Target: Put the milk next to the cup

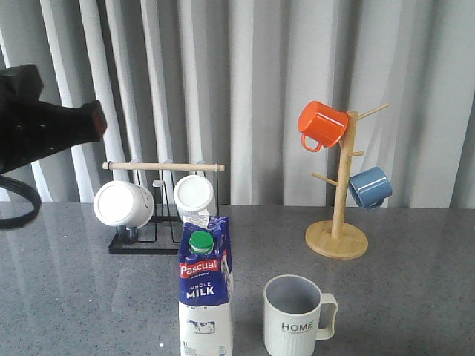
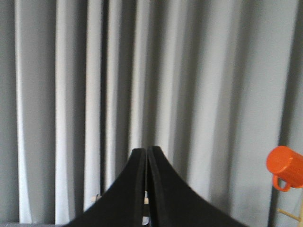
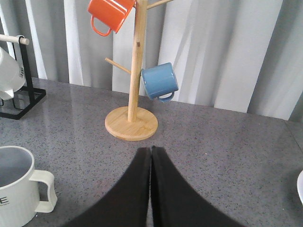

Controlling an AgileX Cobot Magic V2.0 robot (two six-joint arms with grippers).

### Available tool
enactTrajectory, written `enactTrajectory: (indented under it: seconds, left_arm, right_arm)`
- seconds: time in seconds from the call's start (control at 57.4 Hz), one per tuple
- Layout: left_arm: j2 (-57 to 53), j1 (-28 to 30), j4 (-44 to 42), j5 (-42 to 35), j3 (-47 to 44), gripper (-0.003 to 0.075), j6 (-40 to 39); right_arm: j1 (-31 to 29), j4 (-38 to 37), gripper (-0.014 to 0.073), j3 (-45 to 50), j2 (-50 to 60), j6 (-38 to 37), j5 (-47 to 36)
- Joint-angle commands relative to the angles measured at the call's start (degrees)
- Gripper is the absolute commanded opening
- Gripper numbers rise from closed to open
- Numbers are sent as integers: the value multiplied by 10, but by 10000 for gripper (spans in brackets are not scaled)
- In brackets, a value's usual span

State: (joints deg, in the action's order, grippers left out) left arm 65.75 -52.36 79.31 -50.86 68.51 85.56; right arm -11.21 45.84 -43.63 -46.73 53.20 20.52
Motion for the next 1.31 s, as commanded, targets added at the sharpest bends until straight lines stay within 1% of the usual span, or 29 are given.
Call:
enactTrajectory:
  seconds: [0.0, 0.105, 0.209, 0.296, 0.384, 0.488, 0.541, 0.575, 0.645, 0.732, 0.837, 0.907, 1.011, 1.098, 1.203, 1.29]
  left_arm:
    - [-9, -2, -51, 25, 17, -7, -22]
    - [-10, -2, -59, 13, 14, -7, -91]
    - [-30, -2, -112, 6, -13, -7, -116]
    - [-56, -2, -171, 11, -65, -7, -143]
    - [-96, 13, -180, 3, -131, -7, -189]
    - [-153, 58, -193, 8, -229, -7, -282]
    - [-182, 89, -213, 18, -280, -7, -332]
    - [-203, 114, -230, 30, -311, -7, -367]
    - [-237, 156, -268, 66, -368, -7, -407]
    - [-276, 211, -325, 141, -435, -7, -452]
    - [-313, 258, -373, 204, -493, -7, -505]
    - [-341, 283, -410, 232, -522, -7, -547]
    - [-394, 322, -483, 265, -561, -7, -630]
    - [-436, 350, -582, 280, -598, -7, -710]
    - [-479, 380, -670, 307, -626, -7, -797]
    - [-517, 404, -723, 361, -639, -7, -853]
  right_arm:
    - [-4, 7, -9, -21, 5, 6, -28]
    - [-4, 7, -9, -21, 5, 6, -28]
    - [-4, 7, -9, -21, 5, 6, -28]
    - [-4, 7, -9, -21, 5, 6, -28]
    - [-4, 7, -9, -21, 5, 6, -28]
    - [-4, 7, -9, -21, 5, 6, -28]
    - [-4, 7, -9, -21, 5, 6, -28]
    - [-4, 7, -9, -21, 5, 6, -28]
    - [-4, 7, -9, -21, 5, 6, -28]
    - [-4, 7, -9, -21, 5, 6, -28]
    - [-4, 7, -9, -21, 5, 6, -28]
    - [-4, 7, -9, -21, 5, 6, -28]
    - [-4, 7, -9, -21, 5, 6, -28]
    - [-4, 7, -9, -21, 5, 6, -28]
    - [-4, 7, -9, -21, 5, 6, -28]
    - [-4, 7, -9, -21, 5, 6, -28]
